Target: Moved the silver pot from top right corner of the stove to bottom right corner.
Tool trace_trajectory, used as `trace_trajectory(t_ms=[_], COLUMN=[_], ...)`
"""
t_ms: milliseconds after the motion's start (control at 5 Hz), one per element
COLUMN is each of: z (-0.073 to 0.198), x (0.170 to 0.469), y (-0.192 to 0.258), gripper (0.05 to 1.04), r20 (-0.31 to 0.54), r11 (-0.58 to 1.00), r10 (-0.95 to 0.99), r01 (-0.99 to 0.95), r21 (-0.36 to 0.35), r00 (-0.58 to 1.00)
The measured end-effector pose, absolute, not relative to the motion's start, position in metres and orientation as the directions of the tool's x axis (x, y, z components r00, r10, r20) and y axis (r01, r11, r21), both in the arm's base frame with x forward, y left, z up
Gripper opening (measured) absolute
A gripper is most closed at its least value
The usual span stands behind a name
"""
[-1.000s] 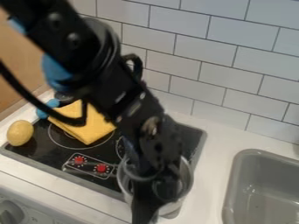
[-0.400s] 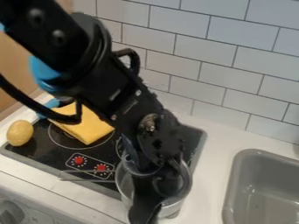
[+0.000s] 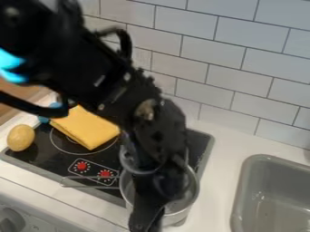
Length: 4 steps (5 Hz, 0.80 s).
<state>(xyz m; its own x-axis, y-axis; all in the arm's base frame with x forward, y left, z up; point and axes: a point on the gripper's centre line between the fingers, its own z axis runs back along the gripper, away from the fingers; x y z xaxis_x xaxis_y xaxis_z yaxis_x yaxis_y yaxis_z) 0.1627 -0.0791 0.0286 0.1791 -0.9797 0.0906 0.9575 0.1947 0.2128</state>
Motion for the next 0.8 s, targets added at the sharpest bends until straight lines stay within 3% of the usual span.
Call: trace_trajectory(t_ms=[800], z=[0.046], x=[0.174], y=[-0.072], gripper=[1.000], r20=[0.087], r11=[0.154], r10=[-0.987], r01=[0.964], r21=[0.215], r00=[0.138])
